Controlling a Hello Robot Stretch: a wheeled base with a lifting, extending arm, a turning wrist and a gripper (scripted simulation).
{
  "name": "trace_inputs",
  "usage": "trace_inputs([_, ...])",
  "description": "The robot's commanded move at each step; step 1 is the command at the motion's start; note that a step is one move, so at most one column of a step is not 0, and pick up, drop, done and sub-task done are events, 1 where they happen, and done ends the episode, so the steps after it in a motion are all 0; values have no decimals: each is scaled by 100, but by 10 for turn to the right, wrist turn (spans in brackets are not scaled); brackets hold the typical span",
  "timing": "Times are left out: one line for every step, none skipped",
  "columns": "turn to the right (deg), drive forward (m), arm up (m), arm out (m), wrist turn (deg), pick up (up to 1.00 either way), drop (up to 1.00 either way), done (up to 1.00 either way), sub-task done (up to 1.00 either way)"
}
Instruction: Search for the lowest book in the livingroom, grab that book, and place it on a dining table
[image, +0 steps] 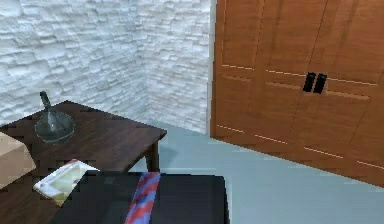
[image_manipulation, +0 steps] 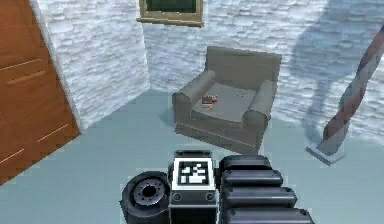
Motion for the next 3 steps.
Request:
trace_inputs([-30,0,0,0,0,0,0,0,0])
trace_inputs([0,25,0,0,0,0,0,0,0])
trace_inputs([-180,0,0,0,0,0,0,0,0])
